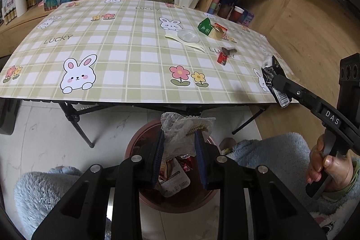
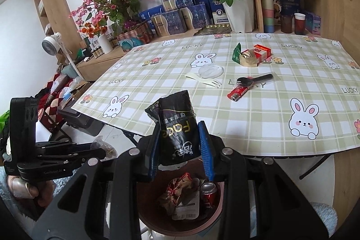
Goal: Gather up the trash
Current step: 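Release the plastic wrapper into the bin with the left gripper while the right carries the black bag, then lower the black snack bag into the bin and open the right gripper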
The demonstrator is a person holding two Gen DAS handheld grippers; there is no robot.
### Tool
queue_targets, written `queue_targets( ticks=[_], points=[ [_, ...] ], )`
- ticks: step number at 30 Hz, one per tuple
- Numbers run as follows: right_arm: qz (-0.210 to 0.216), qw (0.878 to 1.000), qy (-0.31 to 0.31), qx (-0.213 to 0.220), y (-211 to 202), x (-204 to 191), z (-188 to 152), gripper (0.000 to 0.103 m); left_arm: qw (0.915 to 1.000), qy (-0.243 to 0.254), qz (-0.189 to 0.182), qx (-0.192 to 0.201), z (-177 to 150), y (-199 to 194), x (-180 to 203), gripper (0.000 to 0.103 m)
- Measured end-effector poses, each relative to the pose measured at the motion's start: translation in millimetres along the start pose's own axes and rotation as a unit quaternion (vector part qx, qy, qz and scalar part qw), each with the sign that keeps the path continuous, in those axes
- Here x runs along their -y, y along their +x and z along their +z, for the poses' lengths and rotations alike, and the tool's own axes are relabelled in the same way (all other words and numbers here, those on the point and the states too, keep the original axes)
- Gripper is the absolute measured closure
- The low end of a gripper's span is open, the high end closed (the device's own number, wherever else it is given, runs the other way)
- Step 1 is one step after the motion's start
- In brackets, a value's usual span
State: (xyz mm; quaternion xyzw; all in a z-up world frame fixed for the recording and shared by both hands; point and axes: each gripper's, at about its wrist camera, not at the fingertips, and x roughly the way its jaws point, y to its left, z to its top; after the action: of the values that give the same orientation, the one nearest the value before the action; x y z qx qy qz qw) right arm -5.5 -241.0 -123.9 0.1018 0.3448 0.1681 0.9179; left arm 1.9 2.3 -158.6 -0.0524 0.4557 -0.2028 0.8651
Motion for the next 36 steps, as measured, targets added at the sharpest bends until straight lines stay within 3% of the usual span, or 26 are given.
queue_targets(
  ticks=[3, 7, 11, 21, 36],
  points=[
    [-0.001, 1.0, 0.003, -0.002, -0.2, 1.4, -1.5, 0.068, 1.0, 0.0, -0.001, -0.001, -0.5, 1.8, 1.3, 0.073],
    [-0.002, 1.0, 0.009, -0.005, 0.7, 3.6, -4.2, 0.068, 0.9997, -0.007, 0.011, 0.019, 0.0, -3.0, 0.5, 0.03],
    [0.001, 1.0, 0.016, -0.013, 4.2, 5.0, -8.5, 0.068, 0.9978, -0.031, 0.03, 0.051, 2.1, -13.2, -5.9, 0.013],
    [0.012, 0.999, 0.022, -0.04, 16.9, -3.2, -24.3, 0.067, 0.983, -0.118, 0.101, 0.098, -2.2, -32.8, -38.4, 0.006],
    [0.011, 0.995, 0.01, -0.099, 42.2, -23.8, -56.6, 0.062, 0.9766, -0.161, 0.123, 0.071, -18.2, -23.8, -56.2, 0.006]
  ],
)
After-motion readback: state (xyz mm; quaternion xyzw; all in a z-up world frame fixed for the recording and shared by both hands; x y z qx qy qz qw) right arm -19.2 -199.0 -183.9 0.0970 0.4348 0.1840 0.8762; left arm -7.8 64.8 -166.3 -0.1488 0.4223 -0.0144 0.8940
